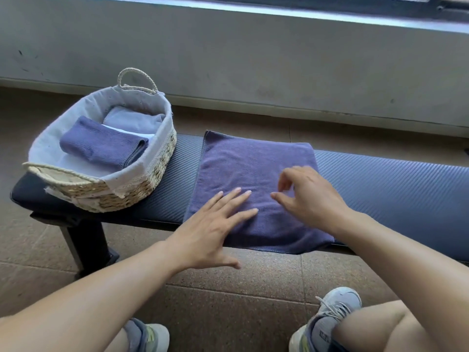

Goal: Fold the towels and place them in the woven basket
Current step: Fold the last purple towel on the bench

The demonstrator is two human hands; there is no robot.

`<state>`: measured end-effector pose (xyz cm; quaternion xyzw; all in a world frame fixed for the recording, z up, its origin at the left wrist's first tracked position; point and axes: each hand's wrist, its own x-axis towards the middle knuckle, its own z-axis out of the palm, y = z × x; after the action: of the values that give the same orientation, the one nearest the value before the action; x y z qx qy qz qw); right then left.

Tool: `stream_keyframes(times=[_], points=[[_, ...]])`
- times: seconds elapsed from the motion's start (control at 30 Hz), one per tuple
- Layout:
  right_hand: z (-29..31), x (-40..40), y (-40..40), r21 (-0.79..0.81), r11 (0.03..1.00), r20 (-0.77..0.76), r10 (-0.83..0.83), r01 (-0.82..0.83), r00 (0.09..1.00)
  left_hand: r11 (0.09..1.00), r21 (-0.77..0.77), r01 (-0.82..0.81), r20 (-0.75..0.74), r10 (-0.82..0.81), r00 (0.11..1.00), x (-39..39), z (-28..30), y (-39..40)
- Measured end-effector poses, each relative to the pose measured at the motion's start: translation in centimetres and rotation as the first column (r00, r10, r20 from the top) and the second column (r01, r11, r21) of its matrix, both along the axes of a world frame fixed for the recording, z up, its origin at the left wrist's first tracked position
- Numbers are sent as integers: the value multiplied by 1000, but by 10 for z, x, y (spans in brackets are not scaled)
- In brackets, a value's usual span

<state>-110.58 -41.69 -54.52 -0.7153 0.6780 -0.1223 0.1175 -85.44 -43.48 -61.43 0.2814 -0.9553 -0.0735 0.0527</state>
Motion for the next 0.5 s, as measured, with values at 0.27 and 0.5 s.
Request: stream_keyframes(times=[0.27,0.5], points=[[10,3,50,489,870,-428,304,-65,851,982,-179,-57,34,64,997,3,-21,5],[12,-8,22,463,886,-224,138,-19,965,986,153,-68,-223,102,970,2,-8,2]])
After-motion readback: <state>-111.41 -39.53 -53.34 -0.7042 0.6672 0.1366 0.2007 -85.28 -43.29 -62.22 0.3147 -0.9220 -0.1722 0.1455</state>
